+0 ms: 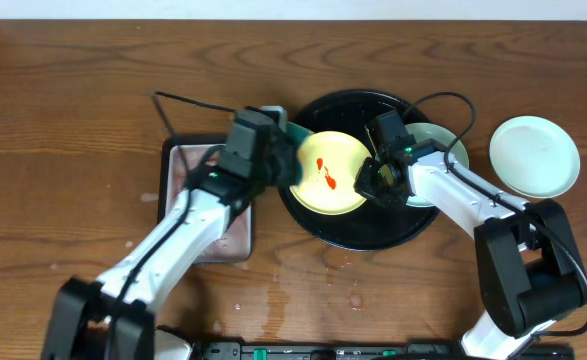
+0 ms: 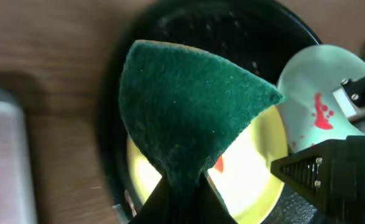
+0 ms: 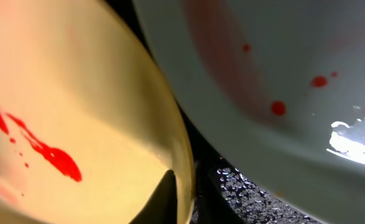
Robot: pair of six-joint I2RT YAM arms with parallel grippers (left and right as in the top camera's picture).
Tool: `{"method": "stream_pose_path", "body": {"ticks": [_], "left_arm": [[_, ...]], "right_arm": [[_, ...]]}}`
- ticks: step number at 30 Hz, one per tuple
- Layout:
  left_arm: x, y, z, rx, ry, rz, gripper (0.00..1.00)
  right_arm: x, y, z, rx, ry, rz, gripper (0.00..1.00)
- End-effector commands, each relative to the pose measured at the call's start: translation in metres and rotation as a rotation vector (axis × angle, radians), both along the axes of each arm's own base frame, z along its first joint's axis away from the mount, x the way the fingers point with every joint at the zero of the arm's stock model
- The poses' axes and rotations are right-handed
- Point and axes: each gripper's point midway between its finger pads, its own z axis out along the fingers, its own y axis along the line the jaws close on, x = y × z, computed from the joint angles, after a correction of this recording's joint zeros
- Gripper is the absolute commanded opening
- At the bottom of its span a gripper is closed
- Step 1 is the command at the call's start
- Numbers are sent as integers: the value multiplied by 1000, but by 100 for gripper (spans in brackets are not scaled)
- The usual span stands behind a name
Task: Clean dirty plates on tray and stack at the side
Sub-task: 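Carry the sponge with the left gripper onto the yellow plate, then scrub the yellow plate with the sponge while right gripper holds its rim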
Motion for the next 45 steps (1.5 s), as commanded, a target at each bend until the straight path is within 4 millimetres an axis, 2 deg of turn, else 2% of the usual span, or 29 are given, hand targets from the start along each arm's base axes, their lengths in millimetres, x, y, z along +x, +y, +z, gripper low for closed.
{"method": "stream_pose_path", "body": {"ticks": [1,7,14,18,28,40,45], "left_arm": [[5,-24,-3,-85,40,22,7],[6,-39,-15,-112,68,34,7],[2,-47,-42,-144,173,104,7],[-3,-63,-48,-180,206,117,7],[-2,-83,-57,-297,283,164,7],[1,-83,-92,-307,358,233,7],[7,-68,-102,-292,379,275,7]], "right_arm": [[2,-4,0,-12,-9,-12,1],[3,-4,0,-13,-14,-12,1],[4,-4,1,-11,-18,-13,1],[5,-4,1,-10,-20,-13,1],[5,-3,1,-10,-19,-11,1],[3,-3,0,-11,-15,-10,1],[0,-4,0,-18,-2,-10,1]]}}
